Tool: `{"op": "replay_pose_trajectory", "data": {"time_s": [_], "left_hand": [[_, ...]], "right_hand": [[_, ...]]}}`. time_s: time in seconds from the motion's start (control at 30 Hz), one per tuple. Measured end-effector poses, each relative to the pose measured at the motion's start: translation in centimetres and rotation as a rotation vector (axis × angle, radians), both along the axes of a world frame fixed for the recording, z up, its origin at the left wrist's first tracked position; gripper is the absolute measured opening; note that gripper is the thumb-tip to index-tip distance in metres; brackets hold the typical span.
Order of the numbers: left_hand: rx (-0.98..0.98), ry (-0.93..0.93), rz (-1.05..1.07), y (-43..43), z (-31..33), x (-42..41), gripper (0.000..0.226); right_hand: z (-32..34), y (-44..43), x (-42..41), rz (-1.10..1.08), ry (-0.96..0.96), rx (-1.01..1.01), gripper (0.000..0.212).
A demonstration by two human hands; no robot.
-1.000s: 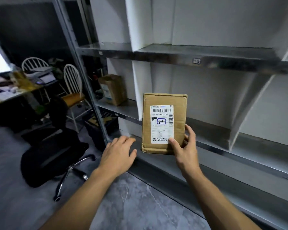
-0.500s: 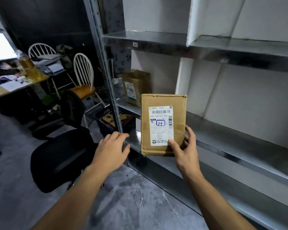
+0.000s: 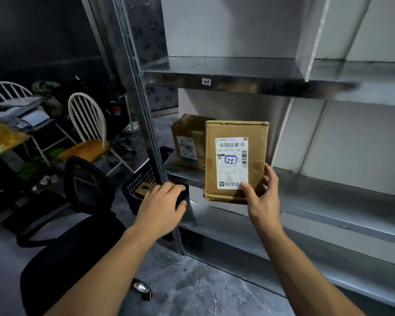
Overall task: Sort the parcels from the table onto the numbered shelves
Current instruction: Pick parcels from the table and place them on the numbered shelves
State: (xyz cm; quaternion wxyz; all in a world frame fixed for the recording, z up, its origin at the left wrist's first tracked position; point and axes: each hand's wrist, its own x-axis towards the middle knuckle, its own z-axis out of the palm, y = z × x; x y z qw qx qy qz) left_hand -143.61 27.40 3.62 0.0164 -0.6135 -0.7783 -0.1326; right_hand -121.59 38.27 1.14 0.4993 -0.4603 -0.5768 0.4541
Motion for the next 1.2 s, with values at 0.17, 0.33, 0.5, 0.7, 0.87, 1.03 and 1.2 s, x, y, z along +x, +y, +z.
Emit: {"op": "replay_pose_trajectory", "data": {"time_s": [0.17, 0.33, 0.5, 0.7, 0.87, 1.03, 1.2], "left_hand": [[-0.001, 0.005, -0.068, 4.8, -0.5, -2.6, 0.041], [-0.034, 0.015, -0.129, 10.5, -0.5, -4.2, 0.045], [-0.083, 0.022, -0.168, 14.9, -0.9, -5.5, 0.047], [-0.132, 0.0, -0.172, 16.9, -2.2, -6.7, 0.046], [-0.132, -0.018, -0.181, 17.7, -2.4, -7.0, 0.044], [-0.114, -0.032, -0.194, 18.7, -2.3, -6.6, 0.043], [-0.136, -0.034, -0.215, 19.5, -2.3, -6.1, 0.043]], "right_hand": [[-1.4, 4.6, -2.1, -0.111, -0.092, 0.04, 0.069], [-2.5, 9.7, -3.8, -0.213, -0.119, 0.008, 0.07], [-2.7, 13.2, -5.1, -0.21, -0.152, -0.073, 0.07], [-5.4, 16.2, -5.6, -0.172, -0.172, -0.145, 0.069], [-6.2, 17.2, -5.5, -0.128, -0.188, -0.223, 0.078], [-6.8, 17.8, -5.2, -0.058, -0.222, -0.285, 0.086], [-7.3, 17.2, -5.5, -0.09, -0.231, -0.319, 0.084]]}}
